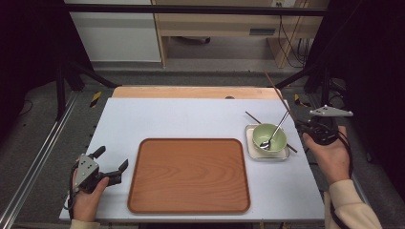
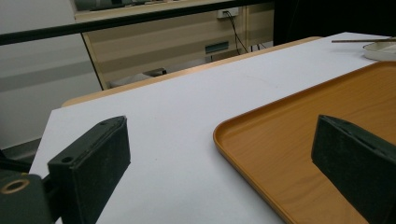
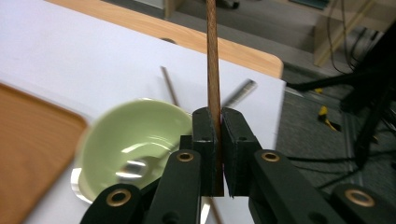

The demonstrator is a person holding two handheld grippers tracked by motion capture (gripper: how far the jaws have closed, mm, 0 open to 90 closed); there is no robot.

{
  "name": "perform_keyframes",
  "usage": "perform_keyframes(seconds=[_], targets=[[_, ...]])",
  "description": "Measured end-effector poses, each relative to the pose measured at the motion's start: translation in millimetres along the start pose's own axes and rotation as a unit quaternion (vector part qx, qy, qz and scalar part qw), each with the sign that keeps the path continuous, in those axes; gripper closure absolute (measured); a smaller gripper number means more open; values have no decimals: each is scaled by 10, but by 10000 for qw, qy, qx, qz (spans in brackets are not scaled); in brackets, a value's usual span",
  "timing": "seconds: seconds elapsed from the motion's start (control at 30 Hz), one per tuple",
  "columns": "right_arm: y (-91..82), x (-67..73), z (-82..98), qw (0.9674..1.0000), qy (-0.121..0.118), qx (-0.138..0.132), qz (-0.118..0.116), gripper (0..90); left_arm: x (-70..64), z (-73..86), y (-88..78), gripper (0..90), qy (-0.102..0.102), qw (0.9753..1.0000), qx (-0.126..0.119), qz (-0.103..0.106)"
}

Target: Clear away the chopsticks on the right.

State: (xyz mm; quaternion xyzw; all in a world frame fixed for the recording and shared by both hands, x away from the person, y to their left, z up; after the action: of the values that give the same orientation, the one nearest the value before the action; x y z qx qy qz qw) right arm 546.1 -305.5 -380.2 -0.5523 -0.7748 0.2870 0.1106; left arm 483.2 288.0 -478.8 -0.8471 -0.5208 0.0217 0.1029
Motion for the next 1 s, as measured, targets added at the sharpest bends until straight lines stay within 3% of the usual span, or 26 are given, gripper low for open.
perform_keyframes(seconds=[0.27, 0.5, 0.57, 0.8, 1.0], targets=[[35, 619, -4, 9982, -135, 261, -522, 847, 4, 8, -8, 41, 8, 10000, 6, -13], [117, 1177, 261, 9928, -227, 660, -976, 847, 9, 17, -14, 42, 1, 10000, 9, 16], [124, 1322, 357, 9917, -251, 598, -1112, 847, 8, 11, -18, 41, -11, 10000, -7, 24], [138, 1690, 643, 9858, -222, 875, -1416, 847, -1, 5, -17, 41, -19, 10000, -22, 48], [86, 1923, 793, 9823, -242, 1086, -1506, 846, 0, -9, -27, 41, -21, 10000, -46, 41]])
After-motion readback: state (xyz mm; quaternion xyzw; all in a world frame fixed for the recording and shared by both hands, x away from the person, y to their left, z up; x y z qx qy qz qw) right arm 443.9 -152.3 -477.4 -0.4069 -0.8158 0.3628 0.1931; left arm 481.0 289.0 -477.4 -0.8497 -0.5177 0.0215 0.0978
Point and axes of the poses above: each handheld gripper's, and its own axes: y roughly forward along the jaws, z roughly out of its underside, x roughly to its left, the point moved 7 cm from there along y, roughly forward along the jaws, and after that the axes turned 3 degrees about -y, right-handed, at the moved point
